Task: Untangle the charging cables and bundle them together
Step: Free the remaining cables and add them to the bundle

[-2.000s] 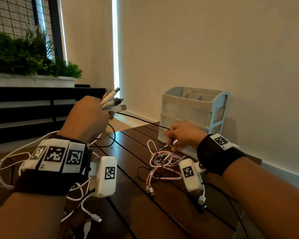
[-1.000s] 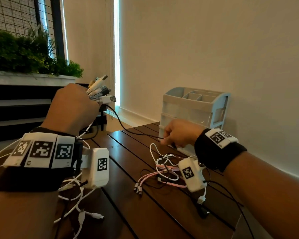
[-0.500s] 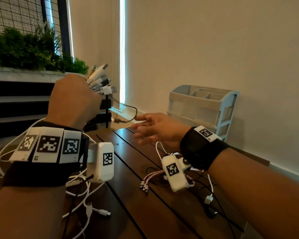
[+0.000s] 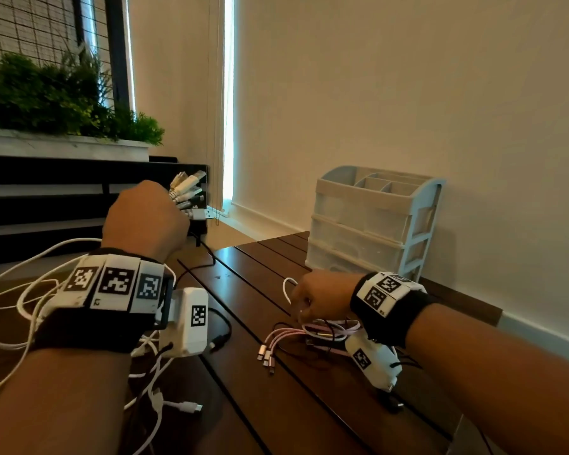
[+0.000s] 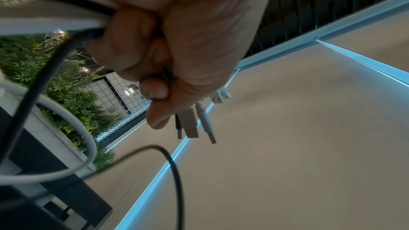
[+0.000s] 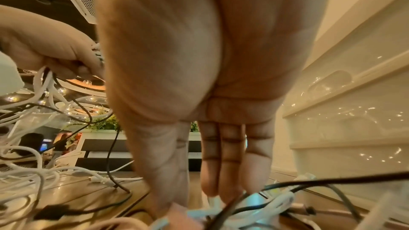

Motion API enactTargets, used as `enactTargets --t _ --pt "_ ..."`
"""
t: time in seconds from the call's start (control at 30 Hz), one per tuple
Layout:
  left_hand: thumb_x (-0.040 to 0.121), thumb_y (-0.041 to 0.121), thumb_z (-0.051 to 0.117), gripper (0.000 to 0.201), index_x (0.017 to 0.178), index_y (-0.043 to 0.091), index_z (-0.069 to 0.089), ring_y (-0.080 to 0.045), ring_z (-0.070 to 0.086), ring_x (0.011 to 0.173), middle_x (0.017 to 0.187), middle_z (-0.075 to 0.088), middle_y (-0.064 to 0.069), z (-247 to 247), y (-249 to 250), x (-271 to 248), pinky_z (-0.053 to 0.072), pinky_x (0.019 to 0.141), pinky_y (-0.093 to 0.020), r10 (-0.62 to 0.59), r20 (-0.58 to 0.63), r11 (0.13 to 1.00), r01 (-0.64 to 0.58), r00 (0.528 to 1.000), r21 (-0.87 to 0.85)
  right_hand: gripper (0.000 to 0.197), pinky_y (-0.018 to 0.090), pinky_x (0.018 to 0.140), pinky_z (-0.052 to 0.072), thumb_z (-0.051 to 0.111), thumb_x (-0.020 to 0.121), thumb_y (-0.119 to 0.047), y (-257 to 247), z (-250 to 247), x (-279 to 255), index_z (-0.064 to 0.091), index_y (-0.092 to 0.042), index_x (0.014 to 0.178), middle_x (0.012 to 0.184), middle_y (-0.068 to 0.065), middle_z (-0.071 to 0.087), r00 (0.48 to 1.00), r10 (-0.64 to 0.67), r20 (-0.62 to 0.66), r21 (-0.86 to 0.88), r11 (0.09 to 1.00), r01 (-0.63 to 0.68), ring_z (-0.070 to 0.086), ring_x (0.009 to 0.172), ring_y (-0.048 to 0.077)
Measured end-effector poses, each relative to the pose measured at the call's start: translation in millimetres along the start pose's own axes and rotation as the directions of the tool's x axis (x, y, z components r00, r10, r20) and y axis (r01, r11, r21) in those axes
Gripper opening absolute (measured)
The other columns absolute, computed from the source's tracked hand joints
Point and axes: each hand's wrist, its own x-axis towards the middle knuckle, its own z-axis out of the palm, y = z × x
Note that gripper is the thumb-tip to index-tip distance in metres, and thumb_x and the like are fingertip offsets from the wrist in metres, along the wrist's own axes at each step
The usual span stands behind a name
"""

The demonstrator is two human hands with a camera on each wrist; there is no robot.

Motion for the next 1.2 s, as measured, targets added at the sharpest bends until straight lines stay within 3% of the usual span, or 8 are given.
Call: enactTargets --t 0.17,0.33,0.43,0.6,0.73,0.83,1.07,1.2 --pt "0.087 0.008 0.058 0.003 0.085 0.006 0.057 -0.029 0.046 0.068 0.070 0.049 -0.011 -11 0 1 0.035 0.061 -0.034 0.047 -0.036 0.998 -0.048 0.998 -0.050 0.036 0.030 0.077 0.051 0.075 0.077 -0.025 -6 -1 0 0.065 -0.020 0.112 0.114 0.001 0.054 0.991 -0.072 0.111 -0.146 0.985 0.088 0.054 0.096 0.016" --pt "0.087 0.012 0.061 0.018 0.101 0.000 0.063 -0.029 0.048 0.074 0.081 0.052 -0.014 -19 5 0 0.038 0.064 -0.035 0.049 -0.091 0.996 -0.055 0.995 -0.063 0.051 0.042 0.082 0.055 0.081 0.070 -0.017 -9 9 5 0.053 -0.020 0.113 0.117 0.001 0.042 0.981 -0.043 0.192 -0.291 0.952 0.099 0.052 0.099 0.023" --pt "0.087 0.014 0.063 0.024 0.106 -0.001 0.063 -0.028 0.048 0.077 0.084 0.052 -0.014 -23 7 0 0.039 0.066 -0.036 0.041 -0.103 0.996 -0.048 0.994 -0.070 0.042 0.038 0.083 0.053 0.077 0.073 -0.009 -6 15 6 0.051 -0.018 0.104 0.118 0.003 0.045 0.978 -0.033 0.208 -0.316 0.944 0.099 0.053 0.099 0.023" --pt "0.088 0.015 0.063 0.028 0.111 -0.001 0.063 -0.027 0.048 0.080 0.092 0.057 -0.017 -26 7 0 0.040 0.068 -0.035 0.033 -0.126 0.995 -0.045 0.991 -0.093 0.023 0.032 0.077 0.051 0.064 0.083 -0.009 3 20 3 0.046 -0.022 0.084 0.095 0.001 0.056 0.982 -0.126 0.140 -0.217 0.964 0.155 0.054 0.084 0.016" --pt "0.088 0.015 0.063 0.025 0.108 0.000 0.064 -0.026 0.049 0.077 0.083 0.053 -0.010 -24 10 -2 0.039 0.066 -0.034 0.075 -0.118 0.991 -0.088 0.990 -0.105 0.006 0.027 0.066 0.046 0.053 0.091 -0.017 10 20 -1 0.047 -0.019 0.091 0.087 0.000 0.054 0.992 -0.103 0.068 -0.149 0.982 0.113 0.055 0.079 0.019" --pt "0.087 0.014 0.063 0.019 0.103 0.004 0.065 -0.025 0.049 0.072 0.067 0.048 -0.003 -21 14 -4 0.037 0.063 -0.030 0.112 -0.096 0.987 -0.122 0.989 -0.109 0.019 0.031 0.065 0.047 0.051 0.091 -0.017 16 23 -3 0.041 -0.024 0.104 0.080 -0.007 0.042 0.998 -0.058 0.006 -0.120 0.991 0.058 0.055 0.080 0.021" --pt "0.086 0.014 0.064 0.017 0.102 0.007 0.065 -0.025 0.051 0.072 0.071 0.051 -0.005 -18 17 -4 0.037 0.061 -0.030 0.115 -0.072 0.986 -0.122 0.991 -0.110 0.022 0.031 0.062 0.046 0.047 0.093 -0.016 26 27 -4 0.042 -0.026 0.112 0.087 -0.001 0.051 0.996 -0.047 -0.081 -0.073 0.996 0.042 0.055 0.077 0.019" --pt "0.086 0.014 0.064 0.015 0.099 0.008 0.064 -0.024 0.051 0.069 0.071 0.050 -0.004 -17 17 -4 0.037 0.061 -0.030 0.117 -0.070 0.985 -0.125 0.991 -0.120 0.022 0.040 0.073 0.052 0.045 0.091 -0.010 28 25 -4 0.050 -0.021 0.109 0.093 0.007 0.060 0.994 -0.065 -0.093 -0.077 0.995 0.058 0.058 0.082 0.023"
